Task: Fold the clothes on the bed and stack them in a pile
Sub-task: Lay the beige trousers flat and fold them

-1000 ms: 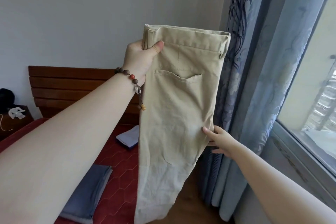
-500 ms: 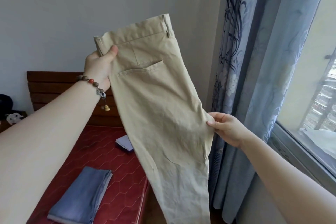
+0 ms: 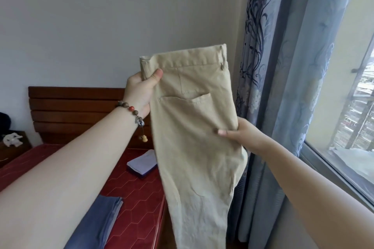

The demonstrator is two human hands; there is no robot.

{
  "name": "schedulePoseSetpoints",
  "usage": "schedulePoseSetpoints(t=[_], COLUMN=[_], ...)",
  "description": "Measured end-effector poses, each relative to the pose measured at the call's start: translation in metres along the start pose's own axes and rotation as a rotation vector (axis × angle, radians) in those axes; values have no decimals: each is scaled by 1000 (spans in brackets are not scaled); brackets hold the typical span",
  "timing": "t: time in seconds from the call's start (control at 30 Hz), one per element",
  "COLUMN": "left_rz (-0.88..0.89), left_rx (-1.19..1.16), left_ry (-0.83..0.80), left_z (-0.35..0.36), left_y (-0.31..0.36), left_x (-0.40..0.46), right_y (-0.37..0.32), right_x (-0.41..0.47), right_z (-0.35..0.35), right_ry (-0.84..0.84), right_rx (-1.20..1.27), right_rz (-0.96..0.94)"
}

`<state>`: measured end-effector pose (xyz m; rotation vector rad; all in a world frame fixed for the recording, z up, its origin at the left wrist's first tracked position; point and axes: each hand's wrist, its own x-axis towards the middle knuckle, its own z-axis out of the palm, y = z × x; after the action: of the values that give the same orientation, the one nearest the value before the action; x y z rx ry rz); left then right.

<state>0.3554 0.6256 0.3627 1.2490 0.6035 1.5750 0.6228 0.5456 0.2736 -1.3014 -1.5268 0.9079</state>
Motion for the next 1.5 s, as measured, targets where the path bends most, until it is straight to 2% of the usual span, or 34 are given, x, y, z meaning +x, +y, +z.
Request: schedulePoseSetpoints(t=[0.07, 0.17, 0.3, 0.4, 0.47, 0.57, 0.63, 0.73, 0.87, 1.0, 1.2, 1.33, 1.5], left_rz=[-11, -12, -7, -1, -21, -266, -374, -359, -257, -196, -28, 46, 72], left_rx=[27, 109, 195, 176, 187, 235, 244, 290, 431, 244, 139, 123, 174], left_ry=[-27, -64, -90, -80, -159, -308, -336, -259, -252, -119, -15, 114, 334], left_z=[7, 0, -12, -25, -44, -76, -86, -92, -99, -96, -88, -105, -146], left_y=[-6, -3, 3, 4, -2, -40, -72, -101, -104, -73, -40, -27, -4], left_x=[-6, -3, -3, -7, -15, -48, -72, -91, -98, -97, -128, -158, -190], right_y=[-19, -28, -41, -53, -54, -53, -50, -45, -46, -50, -56, -62, -65], right_x=[3, 8, 15, 25, 29, 32, 33, 33, 31, 33, 35, 52, 71], right_z=[8, 11, 17, 24, 27, 31, 34, 36, 33, 30, 41, 73, 147], right_ry=[152, 297, 197, 218, 232, 193, 160, 91, -57, -205, -420, -600, -846], right_rx=[168, 156, 244, 240, 265, 335, 370, 400, 432, 429, 393, 436, 440], right_rz=[-125, -209, -247, -312, -323, -323, -325, -320, -326, -272, -266, -236, -187])
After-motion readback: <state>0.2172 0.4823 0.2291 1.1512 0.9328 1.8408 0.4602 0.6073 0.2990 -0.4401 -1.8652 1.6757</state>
